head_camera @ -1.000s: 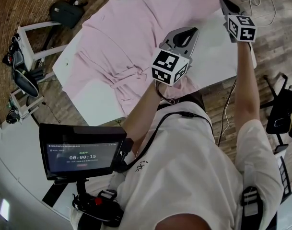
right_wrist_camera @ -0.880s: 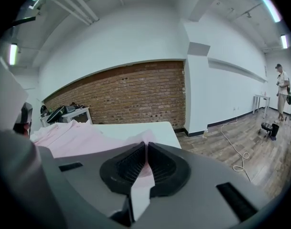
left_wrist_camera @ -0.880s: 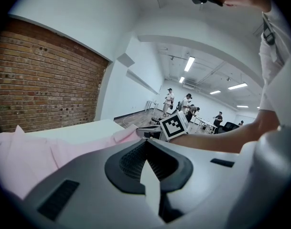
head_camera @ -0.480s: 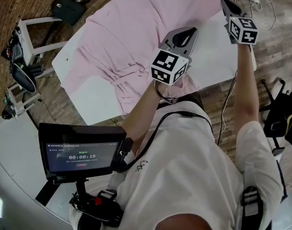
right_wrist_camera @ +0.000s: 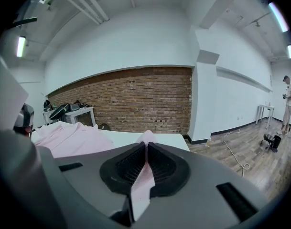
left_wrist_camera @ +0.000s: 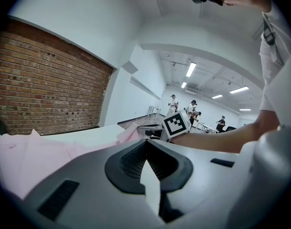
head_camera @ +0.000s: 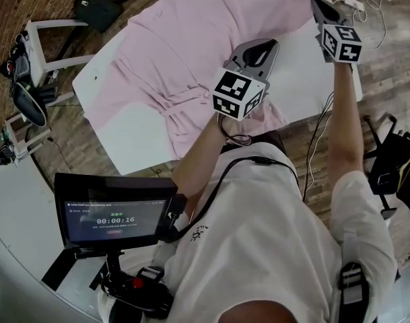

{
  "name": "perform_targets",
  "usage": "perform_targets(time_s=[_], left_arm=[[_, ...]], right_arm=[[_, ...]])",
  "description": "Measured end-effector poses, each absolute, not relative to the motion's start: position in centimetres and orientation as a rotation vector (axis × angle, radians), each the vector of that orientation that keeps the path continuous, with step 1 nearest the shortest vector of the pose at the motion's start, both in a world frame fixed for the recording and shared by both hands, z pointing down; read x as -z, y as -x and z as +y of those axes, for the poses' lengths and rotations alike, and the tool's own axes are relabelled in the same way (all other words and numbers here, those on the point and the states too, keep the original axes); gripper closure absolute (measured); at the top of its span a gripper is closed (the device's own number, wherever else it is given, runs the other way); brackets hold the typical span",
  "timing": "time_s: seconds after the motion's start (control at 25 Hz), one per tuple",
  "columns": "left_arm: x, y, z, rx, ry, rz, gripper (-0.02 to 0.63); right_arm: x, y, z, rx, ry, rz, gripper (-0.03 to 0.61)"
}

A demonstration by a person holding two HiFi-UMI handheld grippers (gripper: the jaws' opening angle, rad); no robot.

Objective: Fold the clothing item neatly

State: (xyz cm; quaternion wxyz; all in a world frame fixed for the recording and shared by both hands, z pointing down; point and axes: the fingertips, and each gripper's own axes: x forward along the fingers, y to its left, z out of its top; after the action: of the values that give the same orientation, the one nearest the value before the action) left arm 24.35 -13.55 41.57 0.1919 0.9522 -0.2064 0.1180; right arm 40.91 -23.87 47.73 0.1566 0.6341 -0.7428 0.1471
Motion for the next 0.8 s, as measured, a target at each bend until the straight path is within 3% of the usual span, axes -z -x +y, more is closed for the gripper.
perform_targets(time_s=[0.8], left_arm=[[-39.8,-18.5,-12.7,-0.285,-2.676,-0.642,0.611]], right_arm=[[-45.3,-34.4,-23.9,-0.350,-1.761,-2.150,0.555]])
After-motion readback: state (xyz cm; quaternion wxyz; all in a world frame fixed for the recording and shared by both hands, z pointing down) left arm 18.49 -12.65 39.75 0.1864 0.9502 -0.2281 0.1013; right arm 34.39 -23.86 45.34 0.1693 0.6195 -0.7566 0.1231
